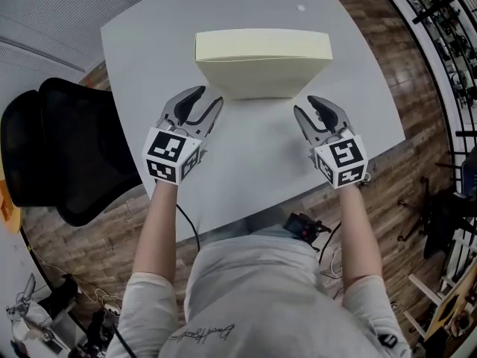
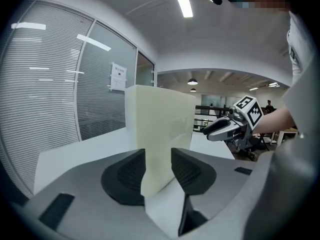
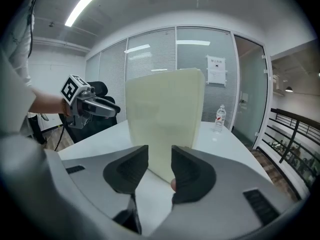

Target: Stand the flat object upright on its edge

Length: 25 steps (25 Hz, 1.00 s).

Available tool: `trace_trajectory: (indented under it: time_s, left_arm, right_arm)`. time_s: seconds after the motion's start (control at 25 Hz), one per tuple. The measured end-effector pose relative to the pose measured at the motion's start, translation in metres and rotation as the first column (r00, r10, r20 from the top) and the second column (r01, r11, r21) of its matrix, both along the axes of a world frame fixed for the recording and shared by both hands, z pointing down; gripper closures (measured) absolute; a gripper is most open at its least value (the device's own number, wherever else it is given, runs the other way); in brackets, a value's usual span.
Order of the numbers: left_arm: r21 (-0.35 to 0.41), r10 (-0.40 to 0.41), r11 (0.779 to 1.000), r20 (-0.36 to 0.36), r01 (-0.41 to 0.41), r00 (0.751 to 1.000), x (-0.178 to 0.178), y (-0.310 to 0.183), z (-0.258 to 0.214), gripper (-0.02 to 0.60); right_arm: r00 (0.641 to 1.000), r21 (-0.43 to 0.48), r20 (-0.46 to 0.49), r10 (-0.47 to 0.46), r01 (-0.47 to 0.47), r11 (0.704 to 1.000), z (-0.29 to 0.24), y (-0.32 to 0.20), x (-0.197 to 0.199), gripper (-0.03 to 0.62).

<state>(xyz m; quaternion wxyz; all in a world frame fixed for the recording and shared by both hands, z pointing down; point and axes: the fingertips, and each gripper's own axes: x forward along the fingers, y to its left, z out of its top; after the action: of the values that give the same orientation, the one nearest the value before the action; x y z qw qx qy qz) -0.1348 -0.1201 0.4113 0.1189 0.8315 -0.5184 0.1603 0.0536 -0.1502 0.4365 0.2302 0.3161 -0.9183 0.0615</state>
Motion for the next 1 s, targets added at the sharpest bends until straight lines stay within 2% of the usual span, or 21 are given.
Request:
trace_trajectory:
  time_s: [0.04,0.12,0.24,0.48,0.68,1.0]
  left_arm:
    - [0.004,-0.009,1.0,0.002,0.009,1.0,-0.001,0.003,-0.003,0.429]
    - [0.012,-0.026,1.0,0.002,0.026,1.0,0.001,0.011,-0.009,0.469]
    - [0.021,-0.041,0.999,0.027,0.04,0.999,0.014,0.021,-0.015,0.557]
    - [-0.005,-0.044,0.999,-0.017,0.044,0.999,0.03,0.034,-0.013,0.569]
    - [0.0,-0.052,0.999,-0.036,0.052,0.998,0.041,0.047,-0.017,0.569]
    - [0.015,-0.089,0.996,-0.089,0.091,0.992,0.055,0.066,-0.029,0.569]
  right_arm:
    - [1.0,0.003,-0.013,-0.005,0.005,1.0,-0.002,0.005,-0.001,0.447]
    - [1.0,0.007,-0.02,-0.016,0.016,1.0,-0.008,0.016,0.001,0.485]
    - [0.999,0.014,0.014,-0.04,0.04,0.999,-0.023,0.033,0.007,0.524]
    - [0.997,0.009,0.052,-0.049,0.049,0.999,-0.035,0.049,-0.005,0.561]
    - [0.999,-0.023,0.043,-0.022,0.023,0.999,-0.031,0.058,-0.01,0.566]
    - [0.995,-0.079,0.09,-0.046,0.053,0.995,-0.03,0.08,-0.022,0.566]
